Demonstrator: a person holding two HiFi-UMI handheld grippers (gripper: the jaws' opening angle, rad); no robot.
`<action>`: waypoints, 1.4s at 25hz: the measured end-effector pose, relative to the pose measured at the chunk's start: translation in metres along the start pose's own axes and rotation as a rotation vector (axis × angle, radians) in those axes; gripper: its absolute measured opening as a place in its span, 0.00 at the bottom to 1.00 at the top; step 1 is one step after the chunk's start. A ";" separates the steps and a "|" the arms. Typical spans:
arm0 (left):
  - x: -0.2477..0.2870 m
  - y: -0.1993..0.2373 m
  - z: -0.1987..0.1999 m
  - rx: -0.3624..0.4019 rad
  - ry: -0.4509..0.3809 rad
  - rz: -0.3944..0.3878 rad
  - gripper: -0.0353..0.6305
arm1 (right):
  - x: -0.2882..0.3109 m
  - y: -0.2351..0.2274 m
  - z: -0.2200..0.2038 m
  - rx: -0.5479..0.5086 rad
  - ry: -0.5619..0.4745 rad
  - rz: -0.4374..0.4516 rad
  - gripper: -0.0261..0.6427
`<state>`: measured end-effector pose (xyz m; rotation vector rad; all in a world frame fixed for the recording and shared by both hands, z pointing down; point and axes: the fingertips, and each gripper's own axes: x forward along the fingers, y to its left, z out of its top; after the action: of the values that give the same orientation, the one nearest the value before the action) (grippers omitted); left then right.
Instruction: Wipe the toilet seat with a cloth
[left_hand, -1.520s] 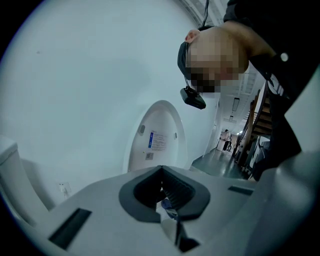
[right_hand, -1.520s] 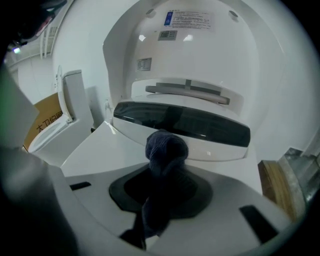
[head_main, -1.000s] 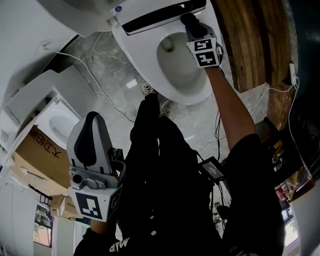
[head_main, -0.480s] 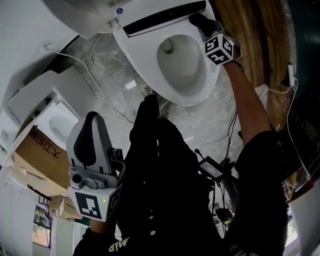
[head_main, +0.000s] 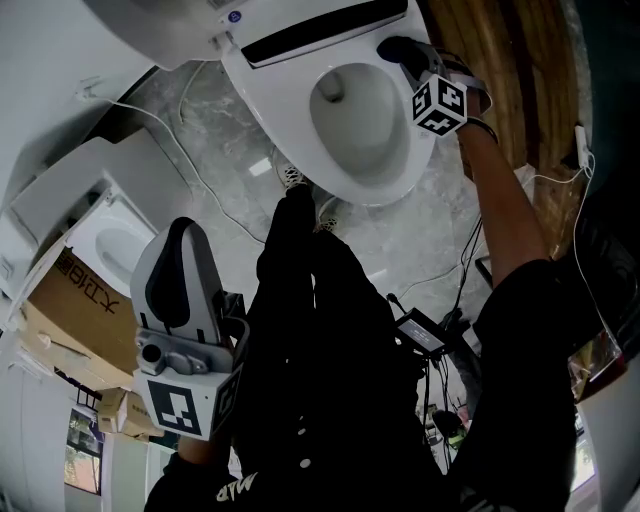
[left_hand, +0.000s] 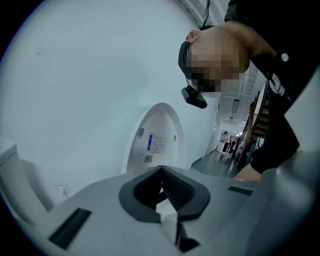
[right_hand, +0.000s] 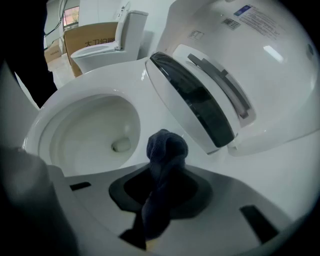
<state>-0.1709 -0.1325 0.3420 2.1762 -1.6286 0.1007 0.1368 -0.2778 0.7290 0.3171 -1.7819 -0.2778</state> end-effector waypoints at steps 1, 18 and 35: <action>0.000 -0.002 0.000 0.000 -0.003 -0.002 0.06 | -0.001 0.004 -0.002 -0.012 0.002 0.005 0.17; -0.008 -0.035 -0.005 0.009 -0.003 -0.030 0.06 | -0.028 0.073 -0.036 -0.046 -0.016 0.131 0.17; -0.016 -0.067 -0.004 0.020 -0.033 -0.059 0.06 | -0.051 0.124 -0.055 0.017 -0.023 0.206 0.17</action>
<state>-0.1128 -0.1014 0.3212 2.2500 -1.5858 0.0648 0.1932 -0.1452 0.7389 0.1414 -1.8237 -0.1202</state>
